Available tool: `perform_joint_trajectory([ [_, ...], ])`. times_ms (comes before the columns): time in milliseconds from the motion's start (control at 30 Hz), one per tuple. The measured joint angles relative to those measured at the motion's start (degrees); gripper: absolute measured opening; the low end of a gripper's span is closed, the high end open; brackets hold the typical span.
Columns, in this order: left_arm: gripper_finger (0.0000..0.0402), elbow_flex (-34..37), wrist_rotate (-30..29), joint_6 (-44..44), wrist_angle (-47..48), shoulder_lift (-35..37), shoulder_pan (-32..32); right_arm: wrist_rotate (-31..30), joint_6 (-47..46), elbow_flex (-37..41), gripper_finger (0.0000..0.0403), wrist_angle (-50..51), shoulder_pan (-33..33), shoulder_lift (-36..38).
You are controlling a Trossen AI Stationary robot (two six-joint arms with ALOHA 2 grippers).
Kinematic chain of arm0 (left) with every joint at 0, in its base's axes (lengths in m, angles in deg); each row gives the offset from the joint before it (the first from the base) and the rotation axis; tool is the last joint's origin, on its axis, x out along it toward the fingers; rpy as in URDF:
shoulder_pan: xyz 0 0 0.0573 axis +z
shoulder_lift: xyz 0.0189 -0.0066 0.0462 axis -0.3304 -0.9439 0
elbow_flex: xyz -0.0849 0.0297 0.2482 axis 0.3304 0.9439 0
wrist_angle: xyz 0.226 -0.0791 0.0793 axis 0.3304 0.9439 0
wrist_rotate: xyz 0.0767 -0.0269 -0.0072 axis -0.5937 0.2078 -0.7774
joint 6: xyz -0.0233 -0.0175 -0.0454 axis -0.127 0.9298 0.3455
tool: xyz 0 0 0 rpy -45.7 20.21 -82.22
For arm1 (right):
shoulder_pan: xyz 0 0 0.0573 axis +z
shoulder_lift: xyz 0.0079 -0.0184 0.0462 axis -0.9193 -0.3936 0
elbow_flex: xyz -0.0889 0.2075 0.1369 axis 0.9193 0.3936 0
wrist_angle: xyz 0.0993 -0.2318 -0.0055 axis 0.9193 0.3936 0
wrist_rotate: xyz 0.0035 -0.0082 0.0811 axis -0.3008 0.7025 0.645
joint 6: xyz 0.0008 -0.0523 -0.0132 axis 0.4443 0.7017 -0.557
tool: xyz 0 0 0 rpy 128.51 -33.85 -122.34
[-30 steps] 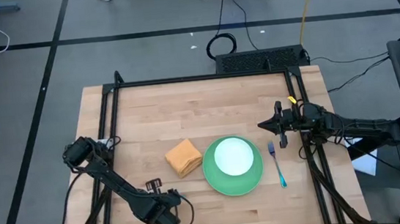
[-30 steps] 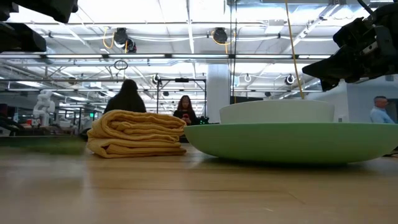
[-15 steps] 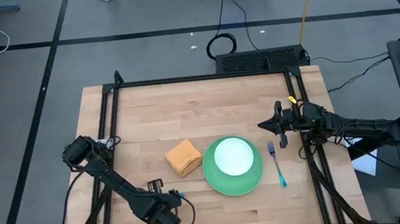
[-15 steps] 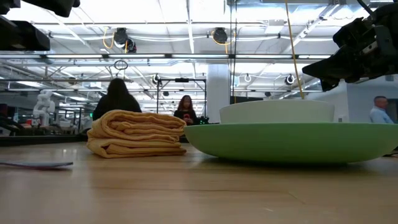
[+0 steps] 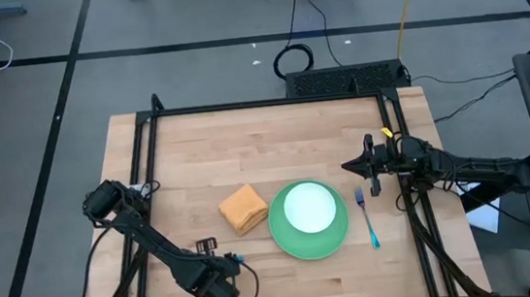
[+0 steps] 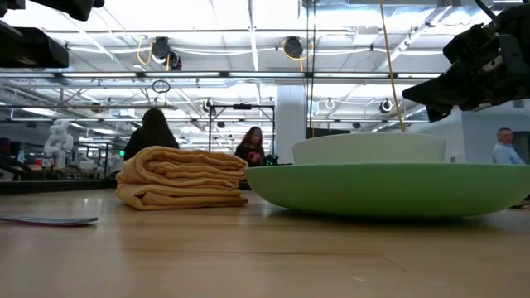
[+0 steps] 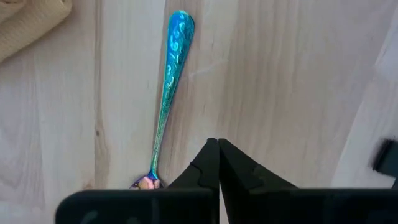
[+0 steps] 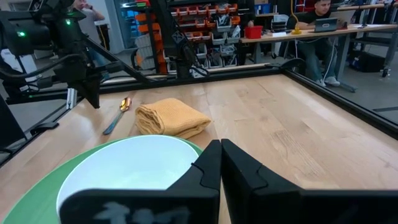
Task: Set table place
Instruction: Put the purple spoon into the white bowl
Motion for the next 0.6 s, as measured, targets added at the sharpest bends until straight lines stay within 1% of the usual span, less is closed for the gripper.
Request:
perform_joint_trajectory([
  [100, 0.0015, 0.0, 0.6, -0.7, 1.3, 0.0, 0.0, 0.0, 0.0, 0.0, 0.0, 0.0, 0.0, 0.0],
  [233, 0.0042, 0.0, 1.4, -0.7, 7.2, 0.0, 0.3, 0.0, 0.0, 0.0, 0.0, 0.0, 0.0, 0.0],
  [333, 0.0075, 0.0, 1.6, -1.5, 10.4, 0.0, 1.1, 0.0, 0.0, 0.0, 0.0, 0.0, 0.0, 0.0],
  [600, 0.0181, 0.0, 1.6, -11.4, 8.7, 0.0, 2.5, 0.0, 0.0, 0.0, 0.0, 0.0, 0.0, 0.0],
])
